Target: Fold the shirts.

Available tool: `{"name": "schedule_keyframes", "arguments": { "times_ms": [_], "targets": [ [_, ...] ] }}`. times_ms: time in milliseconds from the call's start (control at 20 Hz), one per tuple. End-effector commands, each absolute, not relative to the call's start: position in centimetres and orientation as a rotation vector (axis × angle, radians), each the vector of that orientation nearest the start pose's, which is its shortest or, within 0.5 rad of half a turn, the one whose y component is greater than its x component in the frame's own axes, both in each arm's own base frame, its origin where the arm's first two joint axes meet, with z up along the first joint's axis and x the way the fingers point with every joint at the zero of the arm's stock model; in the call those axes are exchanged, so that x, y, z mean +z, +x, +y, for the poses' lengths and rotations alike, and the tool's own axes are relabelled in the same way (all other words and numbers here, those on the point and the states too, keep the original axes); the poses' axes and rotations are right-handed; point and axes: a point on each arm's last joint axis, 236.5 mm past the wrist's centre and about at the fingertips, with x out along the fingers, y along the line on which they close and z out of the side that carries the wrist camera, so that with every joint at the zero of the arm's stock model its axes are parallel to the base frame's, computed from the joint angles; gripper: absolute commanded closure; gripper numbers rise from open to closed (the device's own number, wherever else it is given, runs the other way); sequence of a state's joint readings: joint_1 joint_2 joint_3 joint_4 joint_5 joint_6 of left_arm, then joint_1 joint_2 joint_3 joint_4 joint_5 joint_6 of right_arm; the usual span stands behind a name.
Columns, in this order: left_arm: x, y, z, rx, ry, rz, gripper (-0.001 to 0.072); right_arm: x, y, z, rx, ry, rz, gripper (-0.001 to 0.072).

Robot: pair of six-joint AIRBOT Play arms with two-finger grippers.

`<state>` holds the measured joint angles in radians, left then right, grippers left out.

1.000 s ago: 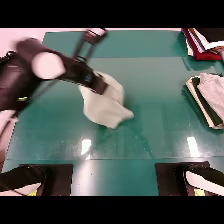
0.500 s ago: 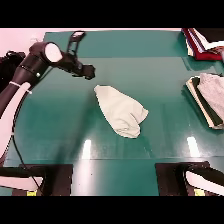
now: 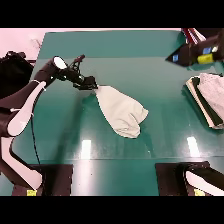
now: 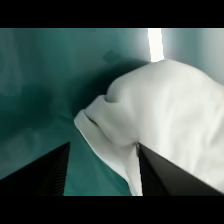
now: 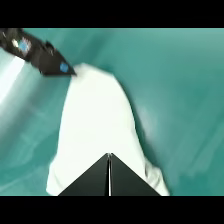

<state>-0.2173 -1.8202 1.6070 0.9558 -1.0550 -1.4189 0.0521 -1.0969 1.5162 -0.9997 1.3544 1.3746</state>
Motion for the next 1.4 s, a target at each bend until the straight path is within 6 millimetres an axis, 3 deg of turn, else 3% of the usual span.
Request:
{"name": "schedule_keyframes", "arguments": {
  "times_ms": [0, 50, 100, 200, 250, 300, 350, 500, 600, 700, 850, 900, 1000, 1100, 1150, 1250, 1350],
  "targets": [
    [-4.8, 49.3, -23.9, -0.538, -0.388, 1.239, 0.0201, 17.3, 35.0, 13.0, 0.516, 0.272, 0.978, 0.0693],
    [-4.7, 49.5, -24.2, -0.537, -0.388, 1.225, 0.0355, 15.7, 34.7, 12.3, 0.486, 0.307, 1.017, 0.0693],
    [-4.6, 49.7, -24.2, -0.536, -0.389, 1.217, 0.0667, 14.0, 34.3, 11.6, 0.459, 0.339, 1.063, 0.0693],
    [-3.8, 49.6, -24.2, -0.559, -0.374, 1.221, 0.0684, 10.1, 33.1, 10.7, 0.408, 0.405, 1.163, 0.0688],
    [-3.0, 49.7, -24.0, -0.575, -0.344, 1.22, 0.0684, 8.2, 32.5, 10.6, 0.394, 0.424, 1.205, 0.0557],
    [-2.3, 49.8, -23.7, -0.586, -0.301, 1.216, 0.0684, 5.9, 31.8, 10.6, 0.372, 0.454, 1.255, 0.0318],
    [-1.6, 50.1, -23.2, -0.586, -0.254, 1.208, 0.0684, 3.6, 31.0, 10.7, 0.335, 0.507, 1.32, 0.0259],
    [0.0, 50.4, -23.1, -0.6, -0.215, 1.193, 0.0684, -3.6, 28.9, 12.3, 0.275, 0.609, 1.488, 0.0259],
    [0.3, 50.3, -23.1, -0.605, -0.213, 1.194, 0.0684, -6.3, 29.4, 14.6, 0.268, 0.713, 1.505, 0.0259],
    [0.2, 50.1, -23.1, -0.608, -0.211, 1.204, 0.0684, -7.9, 30.4, 16.6, 0.277, 0.767, 1.499, 0.0259],
    [0.2, 49.8, -23.1, -0.612, -0.209, 1.215, 0.0684, -8.9, 32.5, 18.9, 0.288, 0.852, 1.434, 0.026],
    [0.2, 49.8, -23.1, -0.612, -0.208, 1.216, 0.0684, -9.1, 33.3, 19.1, 0.271, 0.867, 1.405, 0.0301],
    [1.1, 49.7, -23.0, -0.614, -0.202, 1.201, 0.0685, -8.7, 34.7, 18.9, 0.26, 0.84, 1.329, 0.069],
    [4.5, 50.0, -22.7, -0.612, -0.185, 1.119, 0.0685, -6.1, 36.4, 18.3, 0.278, 0.809, 1.208, 0.0695],
    [7.4, 50.0, -22.2, -0.604, -0.157, 1.052, 0.0685, -3.2, 37.4, 17.9, 0.322, 0.772, 1.129, 0.0695],
    [15.0, 48.6, -21.3, -0.623, -0.081, 0.891, 0.0685, 5.2, 38.7, 17.5, 0.459, 0.69, 0.957, 0.0696],
    [23.9, 44.4, -20.5, -0.657, -0.022, 0.723, 0.0685, 16.2, 37.8, 16.7, 0.577, 0.605, 0.77, 0.0697]
  ]
}}
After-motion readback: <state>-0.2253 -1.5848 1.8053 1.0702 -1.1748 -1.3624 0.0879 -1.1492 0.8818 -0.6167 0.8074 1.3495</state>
